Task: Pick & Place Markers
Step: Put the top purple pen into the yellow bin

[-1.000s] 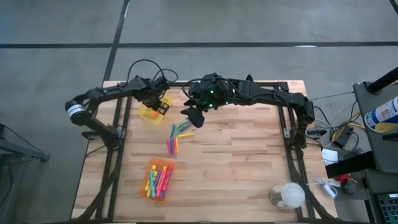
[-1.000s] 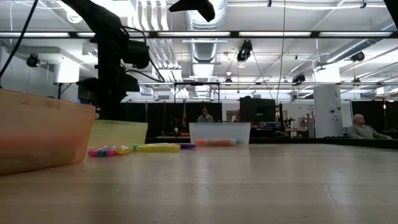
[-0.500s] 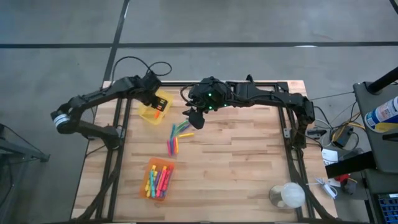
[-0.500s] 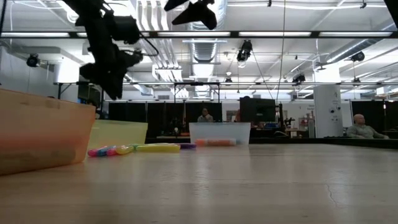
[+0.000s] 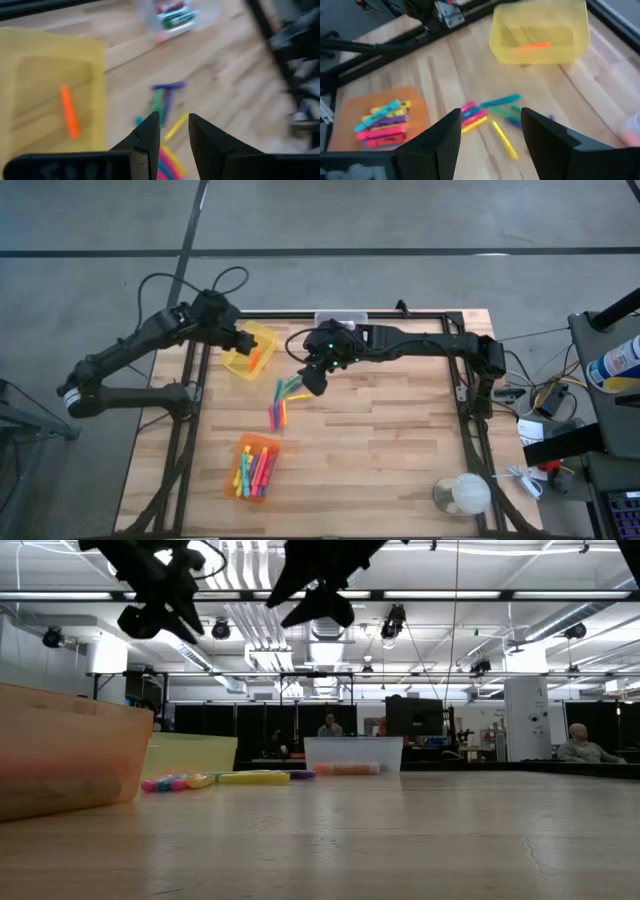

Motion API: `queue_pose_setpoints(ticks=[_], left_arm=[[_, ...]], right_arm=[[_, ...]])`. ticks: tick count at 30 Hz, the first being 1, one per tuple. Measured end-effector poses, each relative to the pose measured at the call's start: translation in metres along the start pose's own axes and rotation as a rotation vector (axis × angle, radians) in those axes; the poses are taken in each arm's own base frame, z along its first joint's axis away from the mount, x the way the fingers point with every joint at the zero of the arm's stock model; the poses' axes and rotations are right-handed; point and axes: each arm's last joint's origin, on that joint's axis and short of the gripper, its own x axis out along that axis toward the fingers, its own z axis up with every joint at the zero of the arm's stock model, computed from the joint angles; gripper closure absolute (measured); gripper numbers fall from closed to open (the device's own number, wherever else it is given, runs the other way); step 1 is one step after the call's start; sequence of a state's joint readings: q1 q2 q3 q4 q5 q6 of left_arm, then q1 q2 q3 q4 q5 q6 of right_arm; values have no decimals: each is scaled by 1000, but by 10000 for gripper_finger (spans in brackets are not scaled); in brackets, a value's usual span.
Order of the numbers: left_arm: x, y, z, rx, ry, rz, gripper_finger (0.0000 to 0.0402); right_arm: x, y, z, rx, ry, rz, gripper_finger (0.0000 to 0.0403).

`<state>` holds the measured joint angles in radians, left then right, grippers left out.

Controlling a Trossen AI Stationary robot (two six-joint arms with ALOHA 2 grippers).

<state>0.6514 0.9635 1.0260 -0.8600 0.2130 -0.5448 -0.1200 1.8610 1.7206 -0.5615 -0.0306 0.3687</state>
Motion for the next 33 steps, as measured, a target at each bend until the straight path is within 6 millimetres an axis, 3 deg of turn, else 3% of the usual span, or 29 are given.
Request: queue_pose_setpoints(ticks=[12, 19, 33], left_arm=[[-53, -24, 6, -35, -262, -442, 305], [-81, -33, 8, -7, -403, -625, 305], [-86, -34, 7, -46, -408, -659, 305]], right_arm=[[29, -45, -23, 98, -12, -123, 202], [43, -58, -49, 21, 58, -175, 202], [66, -78, -97, -132, 33, -161, 202]])
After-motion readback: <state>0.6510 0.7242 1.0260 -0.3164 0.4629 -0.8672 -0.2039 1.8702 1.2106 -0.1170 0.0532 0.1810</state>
